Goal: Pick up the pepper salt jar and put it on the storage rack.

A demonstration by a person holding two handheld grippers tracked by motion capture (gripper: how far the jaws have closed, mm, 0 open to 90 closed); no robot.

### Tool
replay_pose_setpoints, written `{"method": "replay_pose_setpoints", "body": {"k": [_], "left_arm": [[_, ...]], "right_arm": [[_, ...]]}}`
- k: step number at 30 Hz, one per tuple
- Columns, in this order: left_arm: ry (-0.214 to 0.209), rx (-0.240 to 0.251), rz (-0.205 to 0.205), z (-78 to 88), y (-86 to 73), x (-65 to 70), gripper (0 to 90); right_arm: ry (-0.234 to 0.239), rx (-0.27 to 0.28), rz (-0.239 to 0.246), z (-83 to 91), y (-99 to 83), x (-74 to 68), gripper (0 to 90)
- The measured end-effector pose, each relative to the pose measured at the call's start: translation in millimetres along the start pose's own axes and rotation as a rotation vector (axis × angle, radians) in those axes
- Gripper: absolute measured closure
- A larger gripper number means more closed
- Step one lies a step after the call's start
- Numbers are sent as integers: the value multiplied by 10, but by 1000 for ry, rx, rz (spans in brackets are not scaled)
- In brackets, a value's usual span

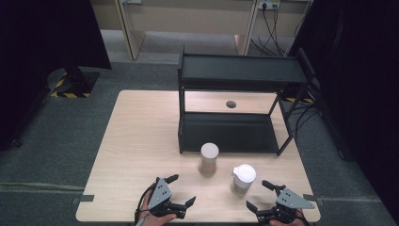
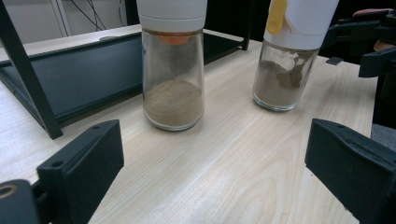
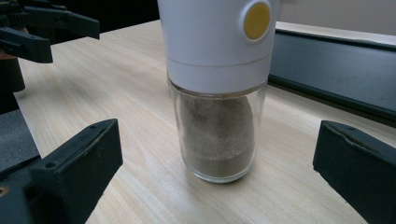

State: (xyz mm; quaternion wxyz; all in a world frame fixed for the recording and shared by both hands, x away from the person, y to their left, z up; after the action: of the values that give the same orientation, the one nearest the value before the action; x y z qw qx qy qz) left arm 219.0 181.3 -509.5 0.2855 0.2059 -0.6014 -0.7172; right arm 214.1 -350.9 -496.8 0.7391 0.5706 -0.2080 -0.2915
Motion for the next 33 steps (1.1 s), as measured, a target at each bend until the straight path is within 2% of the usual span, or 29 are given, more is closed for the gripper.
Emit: {"method": "replay_pose_setpoints", "body": {"k": [25, 33], "left_arm": [[11, 8, 26, 2, -50, 4, 41], [17, 2, 22, -32, -51, 14, 41]], "right_arm": [[0, 15, -4, 24, 5, -11, 18], [2, 20, -9, 27, 2, -10, 18]]}}
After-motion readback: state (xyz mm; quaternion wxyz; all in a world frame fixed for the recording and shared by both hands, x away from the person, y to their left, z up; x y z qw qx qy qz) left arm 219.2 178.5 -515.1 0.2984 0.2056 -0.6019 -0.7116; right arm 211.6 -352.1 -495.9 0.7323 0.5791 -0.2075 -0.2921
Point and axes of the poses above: each handheld gripper's, and its own axes: z roughly backward along the jaws, y roughly out of its top, x roughly to its right, the point moved 5 cm from there along -z, roughly forward along the jaws, and after that the axes turned 3 degrees about x, right-handed, at the moved point
